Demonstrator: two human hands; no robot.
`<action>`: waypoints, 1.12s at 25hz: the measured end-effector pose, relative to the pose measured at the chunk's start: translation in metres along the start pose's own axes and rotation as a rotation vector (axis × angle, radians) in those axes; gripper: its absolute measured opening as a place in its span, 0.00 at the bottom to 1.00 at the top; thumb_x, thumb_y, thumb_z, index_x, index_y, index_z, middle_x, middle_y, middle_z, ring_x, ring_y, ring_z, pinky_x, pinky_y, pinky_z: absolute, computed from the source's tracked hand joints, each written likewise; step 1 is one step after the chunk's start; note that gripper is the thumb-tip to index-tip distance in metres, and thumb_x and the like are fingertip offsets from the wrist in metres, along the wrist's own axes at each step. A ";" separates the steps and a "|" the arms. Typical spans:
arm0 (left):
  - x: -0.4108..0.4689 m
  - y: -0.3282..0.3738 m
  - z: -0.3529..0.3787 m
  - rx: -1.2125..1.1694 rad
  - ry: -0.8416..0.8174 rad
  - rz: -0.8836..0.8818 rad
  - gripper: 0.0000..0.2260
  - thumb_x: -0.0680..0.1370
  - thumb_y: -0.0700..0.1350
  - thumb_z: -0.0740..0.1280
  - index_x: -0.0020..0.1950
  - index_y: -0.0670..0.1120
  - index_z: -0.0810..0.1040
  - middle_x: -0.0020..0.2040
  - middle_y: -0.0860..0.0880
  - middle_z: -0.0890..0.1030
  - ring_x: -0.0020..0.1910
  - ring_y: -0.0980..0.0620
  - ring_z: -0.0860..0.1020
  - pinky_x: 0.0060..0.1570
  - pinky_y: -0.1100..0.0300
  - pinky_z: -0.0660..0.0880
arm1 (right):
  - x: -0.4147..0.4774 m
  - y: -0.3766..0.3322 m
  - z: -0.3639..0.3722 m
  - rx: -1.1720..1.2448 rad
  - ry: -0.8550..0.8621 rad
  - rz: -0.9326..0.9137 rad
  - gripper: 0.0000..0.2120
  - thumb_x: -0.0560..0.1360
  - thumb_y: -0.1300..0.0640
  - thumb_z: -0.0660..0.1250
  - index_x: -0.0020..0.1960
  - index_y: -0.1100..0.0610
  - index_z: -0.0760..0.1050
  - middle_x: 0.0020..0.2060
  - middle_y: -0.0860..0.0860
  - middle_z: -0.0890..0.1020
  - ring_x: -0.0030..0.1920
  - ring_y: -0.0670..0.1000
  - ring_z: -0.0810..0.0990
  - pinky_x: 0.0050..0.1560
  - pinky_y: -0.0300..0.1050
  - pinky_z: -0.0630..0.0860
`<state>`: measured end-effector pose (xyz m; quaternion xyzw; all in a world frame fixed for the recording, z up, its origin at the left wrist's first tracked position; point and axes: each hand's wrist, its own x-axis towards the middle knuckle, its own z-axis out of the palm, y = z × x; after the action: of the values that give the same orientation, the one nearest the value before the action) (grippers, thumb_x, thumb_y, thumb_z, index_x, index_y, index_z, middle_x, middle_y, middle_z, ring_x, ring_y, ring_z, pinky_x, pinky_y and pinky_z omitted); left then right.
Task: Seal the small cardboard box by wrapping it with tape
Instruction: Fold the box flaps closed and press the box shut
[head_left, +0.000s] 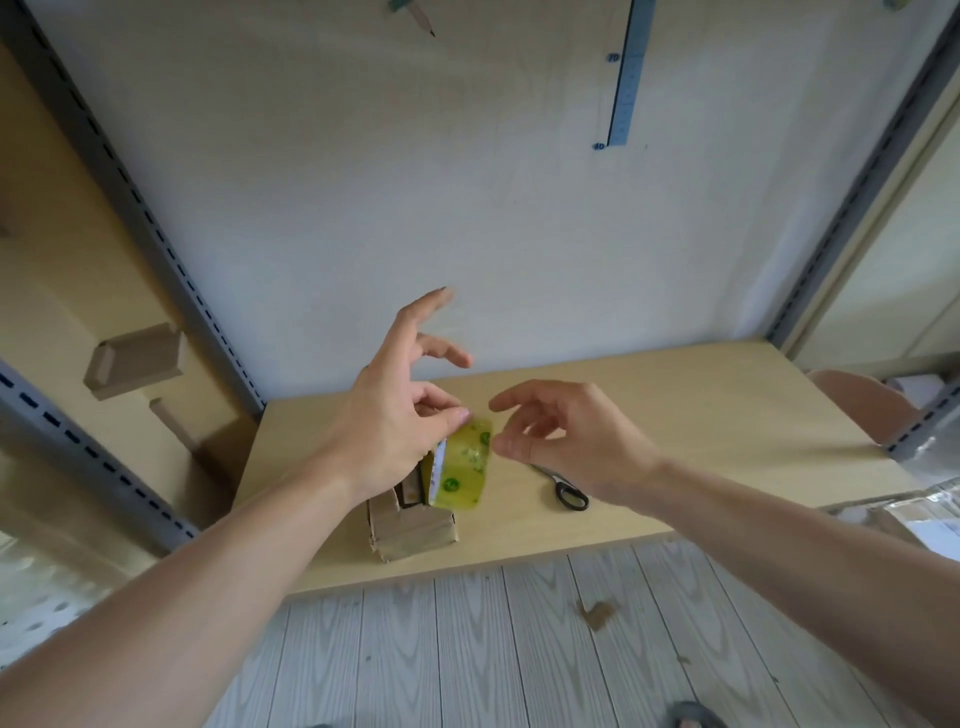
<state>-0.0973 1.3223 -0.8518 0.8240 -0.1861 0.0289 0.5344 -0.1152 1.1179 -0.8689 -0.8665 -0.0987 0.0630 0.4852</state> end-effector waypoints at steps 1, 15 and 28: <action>-0.004 0.005 0.000 -0.046 0.010 0.002 0.43 0.75 0.30 0.73 0.79 0.61 0.58 0.57 0.50 0.79 0.42 0.48 0.85 0.49 0.58 0.81 | -0.006 -0.003 0.001 -0.030 0.043 0.000 0.13 0.70 0.50 0.78 0.54 0.47 0.83 0.43 0.46 0.85 0.40 0.46 0.79 0.46 0.41 0.76; -0.040 0.060 -0.015 0.116 0.002 0.208 0.43 0.74 0.31 0.70 0.77 0.65 0.55 0.59 0.59 0.76 0.62 0.55 0.76 0.52 0.60 0.75 | -0.058 -0.058 -0.010 0.001 0.350 -0.068 0.09 0.72 0.57 0.76 0.37 0.46 0.82 0.39 0.38 0.83 0.39 0.40 0.77 0.40 0.29 0.72; -0.033 0.047 -0.005 0.077 0.020 0.134 0.42 0.72 0.36 0.78 0.76 0.64 0.61 0.54 0.54 0.79 0.43 0.55 0.85 0.47 0.63 0.79 | -0.061 -0.055 -0.001 0.013 0.333 -0.256 0.06 0.76 0.61 0.73 0.42 0.52 0.81 0.42 0.44 0.83 0.43 0.48 0.80 0.41 0.43 0.75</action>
<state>-0.1427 1.3191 -0.8164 0.8294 -0.2344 0.0799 0.5008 -0.1800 1.1306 -0.8206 -0.8423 -0.1259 -0.1427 0.5043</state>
